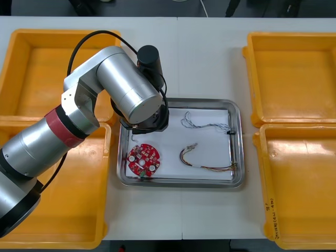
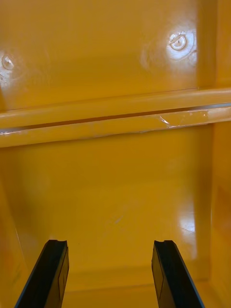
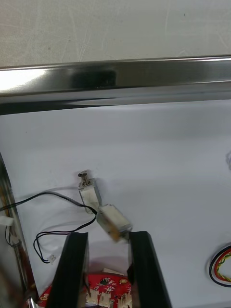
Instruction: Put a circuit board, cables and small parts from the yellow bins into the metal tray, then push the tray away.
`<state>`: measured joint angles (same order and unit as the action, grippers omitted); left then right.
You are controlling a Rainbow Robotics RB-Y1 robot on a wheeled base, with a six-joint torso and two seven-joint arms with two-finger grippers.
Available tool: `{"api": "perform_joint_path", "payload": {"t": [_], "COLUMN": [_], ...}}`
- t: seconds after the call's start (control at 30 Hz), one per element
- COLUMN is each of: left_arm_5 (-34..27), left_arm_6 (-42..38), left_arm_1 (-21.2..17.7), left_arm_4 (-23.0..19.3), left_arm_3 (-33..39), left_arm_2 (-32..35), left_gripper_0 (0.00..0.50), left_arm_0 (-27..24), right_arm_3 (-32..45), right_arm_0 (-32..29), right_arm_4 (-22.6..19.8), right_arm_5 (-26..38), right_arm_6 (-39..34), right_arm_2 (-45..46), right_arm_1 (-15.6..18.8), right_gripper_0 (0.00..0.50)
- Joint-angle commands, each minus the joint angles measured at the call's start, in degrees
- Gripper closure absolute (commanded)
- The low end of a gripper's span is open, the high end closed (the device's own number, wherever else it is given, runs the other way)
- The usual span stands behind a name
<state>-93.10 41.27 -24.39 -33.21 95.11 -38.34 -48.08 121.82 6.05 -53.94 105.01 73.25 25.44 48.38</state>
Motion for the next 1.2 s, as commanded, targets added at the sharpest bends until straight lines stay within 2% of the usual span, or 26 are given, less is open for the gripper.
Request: {"api": "perform_joint_path", "payload": {"t": [0.03,0.6,0.8,1.0,1.2], "left_arm_5": [0.73,1.43,0.11,-6.22,-12.54], "left_arm_6": [-4.71,-4.88,-3.83,0.65,3.12], "left_arm_1": [1.36,0.74,-0.31,-0.57,-2.77], "left_arm_4": [-0.45,-1.33,-4.32,-6.52,-8.8], "left_arm_3": [0.61,0.7,0.7,0.87,2.1], "left_arm_2": [-0.95,-0.86,2.22,8.37,14.78], "left_gripper_0": [0.0,0.0,0.0,0.0,0.0], "left_arm_0": [0.53,0.53,-0.79,-2.81,-4.57], "right_arm_3": [1.58,1.58,1.58,1.58,1.58], "right_arm_0": [-0.69,-0.69,-0.69,-0.78,-0.69], "right_arm_4": [0.59,0.59,0.77,1.03,1.03], "right_arm_5": [-0.69,-0.6,-0.25,0.1,0.28], "right_arm_6": [-2.58,-2.76,-2.76,-2.76,-2.85], "right_arm_2": [1.99,1.9,1.9,1.9,1.9], "right_arm_1": [-0.39,-0.39,-0.48,-0.48,-0.39], "right_gripper_0": [0.0,0.0,0.0,0.0,0.0]}}
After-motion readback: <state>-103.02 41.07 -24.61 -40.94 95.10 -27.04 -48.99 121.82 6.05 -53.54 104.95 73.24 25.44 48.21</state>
